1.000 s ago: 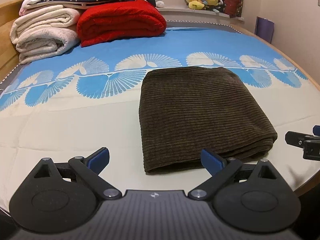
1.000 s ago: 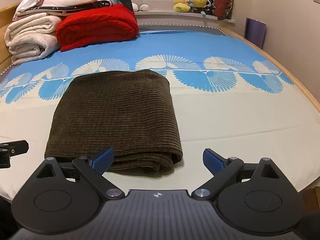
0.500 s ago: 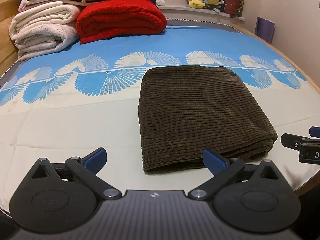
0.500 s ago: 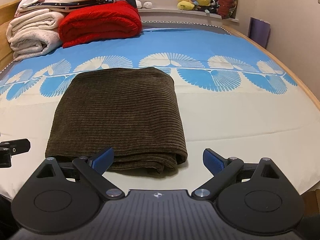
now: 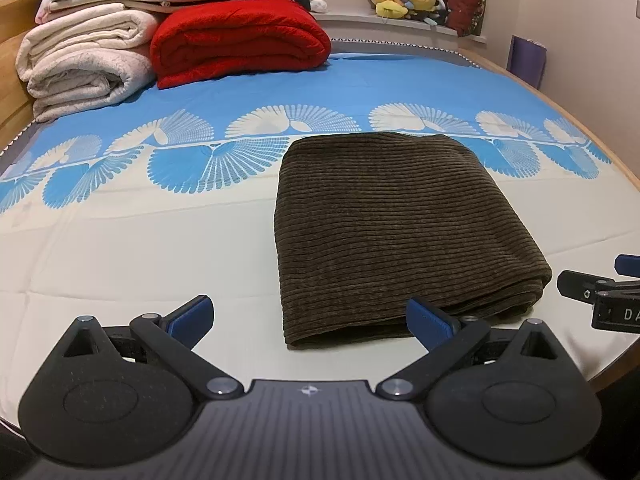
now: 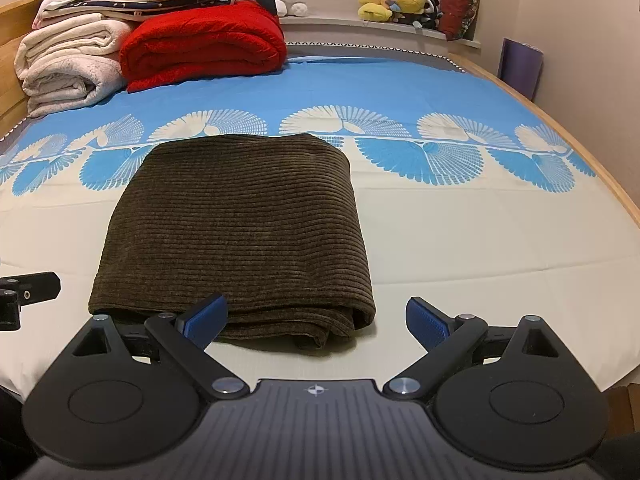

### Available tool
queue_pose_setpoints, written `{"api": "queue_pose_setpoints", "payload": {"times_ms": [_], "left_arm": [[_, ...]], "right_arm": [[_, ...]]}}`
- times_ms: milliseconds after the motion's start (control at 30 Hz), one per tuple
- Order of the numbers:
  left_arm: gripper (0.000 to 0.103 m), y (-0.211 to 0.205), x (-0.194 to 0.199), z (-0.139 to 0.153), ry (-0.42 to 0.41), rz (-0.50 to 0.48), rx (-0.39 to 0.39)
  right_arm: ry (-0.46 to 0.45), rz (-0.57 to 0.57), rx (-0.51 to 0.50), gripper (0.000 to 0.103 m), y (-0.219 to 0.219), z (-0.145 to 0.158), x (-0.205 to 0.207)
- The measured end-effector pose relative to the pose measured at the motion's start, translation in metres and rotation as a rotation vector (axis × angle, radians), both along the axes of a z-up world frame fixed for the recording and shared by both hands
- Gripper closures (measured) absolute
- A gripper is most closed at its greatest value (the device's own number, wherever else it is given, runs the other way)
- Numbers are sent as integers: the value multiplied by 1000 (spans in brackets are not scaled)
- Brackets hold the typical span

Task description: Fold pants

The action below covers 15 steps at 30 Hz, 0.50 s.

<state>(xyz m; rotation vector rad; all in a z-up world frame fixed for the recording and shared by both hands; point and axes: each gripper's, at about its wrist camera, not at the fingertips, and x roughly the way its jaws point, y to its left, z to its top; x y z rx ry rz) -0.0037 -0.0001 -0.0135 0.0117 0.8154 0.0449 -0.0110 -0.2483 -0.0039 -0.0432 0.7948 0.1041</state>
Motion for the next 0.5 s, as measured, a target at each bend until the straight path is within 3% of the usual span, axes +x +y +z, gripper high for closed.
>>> {"api": "queue_pose_setpoints", "payload": {"times_ms": [500], "left_arm": [[0,-1,0,-1,0,-4,3]], "right_arm": [[2,3,-2,7,0,-1,0]]}}
